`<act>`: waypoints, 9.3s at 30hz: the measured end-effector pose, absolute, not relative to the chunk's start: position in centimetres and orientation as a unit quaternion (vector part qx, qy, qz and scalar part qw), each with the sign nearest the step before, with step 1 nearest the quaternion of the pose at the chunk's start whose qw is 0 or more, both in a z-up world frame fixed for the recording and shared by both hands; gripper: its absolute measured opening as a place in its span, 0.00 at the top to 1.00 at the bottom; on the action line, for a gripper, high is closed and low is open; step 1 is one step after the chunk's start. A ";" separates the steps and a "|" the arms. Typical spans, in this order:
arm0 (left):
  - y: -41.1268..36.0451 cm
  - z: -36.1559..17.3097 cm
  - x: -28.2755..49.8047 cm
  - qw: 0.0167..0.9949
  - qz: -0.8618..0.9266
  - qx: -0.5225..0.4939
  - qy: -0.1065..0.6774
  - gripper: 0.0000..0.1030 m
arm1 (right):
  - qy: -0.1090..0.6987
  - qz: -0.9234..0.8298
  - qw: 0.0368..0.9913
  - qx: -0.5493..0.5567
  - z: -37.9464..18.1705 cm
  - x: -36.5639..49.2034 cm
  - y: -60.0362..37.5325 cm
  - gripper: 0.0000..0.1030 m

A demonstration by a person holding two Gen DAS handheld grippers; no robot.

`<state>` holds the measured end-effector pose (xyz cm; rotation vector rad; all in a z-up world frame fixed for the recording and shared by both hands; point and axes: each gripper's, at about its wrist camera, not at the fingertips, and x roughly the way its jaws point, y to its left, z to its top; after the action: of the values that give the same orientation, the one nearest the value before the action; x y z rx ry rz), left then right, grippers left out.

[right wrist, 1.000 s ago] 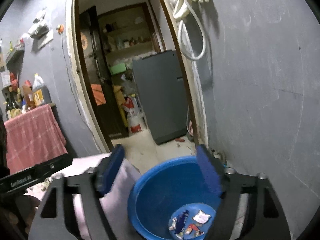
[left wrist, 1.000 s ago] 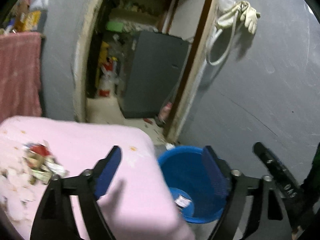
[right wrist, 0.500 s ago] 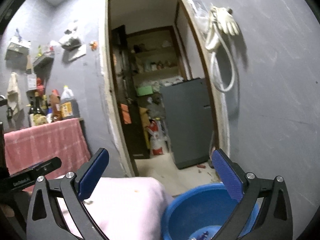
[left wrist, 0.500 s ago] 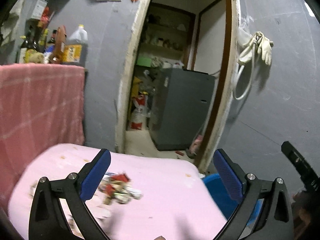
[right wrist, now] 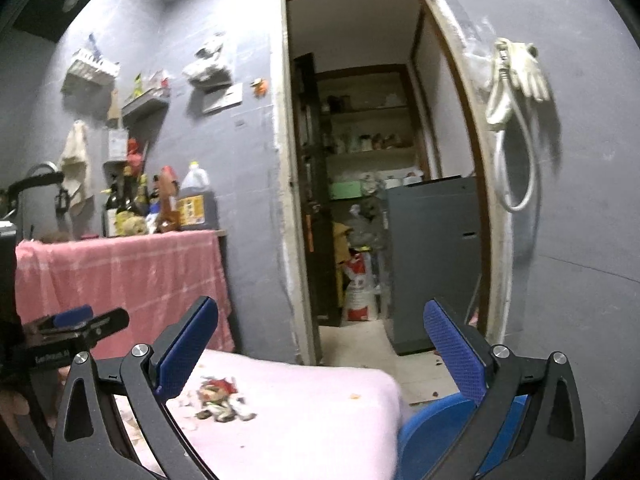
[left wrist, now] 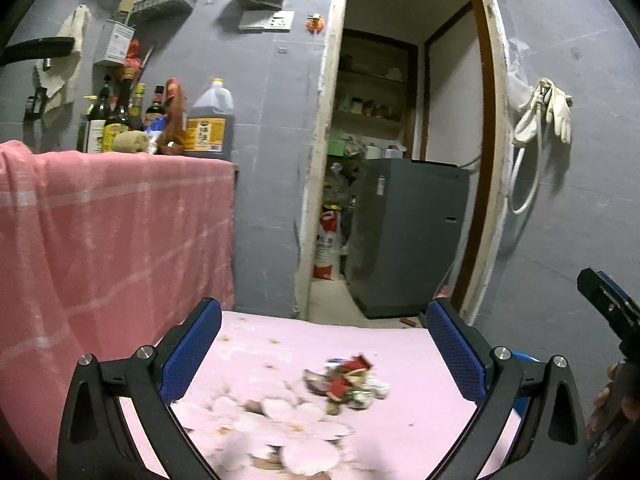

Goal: Collect trash
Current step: 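Move both tools back over the wrapper pile on the table, then close the right tool on the white crumpled paper while the left tool approaches the peel, then lift the white paper with the right tool while the left tool grasps the round peel, then carry both held pieces over the blue basin and open both tools, then move both tools back over the remaining wrapper pile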

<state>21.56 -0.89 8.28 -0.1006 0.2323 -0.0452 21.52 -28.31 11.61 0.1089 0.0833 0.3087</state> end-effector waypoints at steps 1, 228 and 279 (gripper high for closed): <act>-0.4 8.1 21.5 0.992 -0.022 -0.049 0.115 0.02 | 0.047 0.160 0.985 0.052 11.5 21.7 -27.7 0.00; -26.4 -0.3 33.5 0.891 -0.284 -0.043 0.350 0.56 | 0.161 0.024 0.970 0.183 5.7 22.6 -44.7 0.75; 5.3 3.3 23.0 0.983 0.005 -0.057 0.177 0.02 | 0.141 0.197 0.970 0.001 7.5 24.6 -19.5 0.00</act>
<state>23.02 5.31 3.33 -0.1137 0.3556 0.0094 24.63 -19.47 7.48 0.0030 0.2847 0.3977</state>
